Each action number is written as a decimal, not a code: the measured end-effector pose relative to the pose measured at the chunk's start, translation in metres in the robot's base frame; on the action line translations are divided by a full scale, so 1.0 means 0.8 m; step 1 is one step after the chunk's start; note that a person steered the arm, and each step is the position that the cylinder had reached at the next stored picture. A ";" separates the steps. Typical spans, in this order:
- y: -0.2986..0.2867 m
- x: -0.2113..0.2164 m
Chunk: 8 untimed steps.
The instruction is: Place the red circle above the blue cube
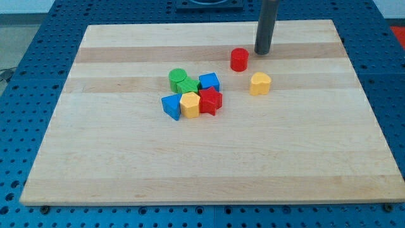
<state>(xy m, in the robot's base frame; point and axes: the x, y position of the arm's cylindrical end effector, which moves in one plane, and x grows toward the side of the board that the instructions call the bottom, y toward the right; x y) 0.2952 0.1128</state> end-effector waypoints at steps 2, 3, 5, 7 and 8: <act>-0.036 0.037; -0.037 0.045; -0.066 0.073; -0.104 0.080; -0.111 0.081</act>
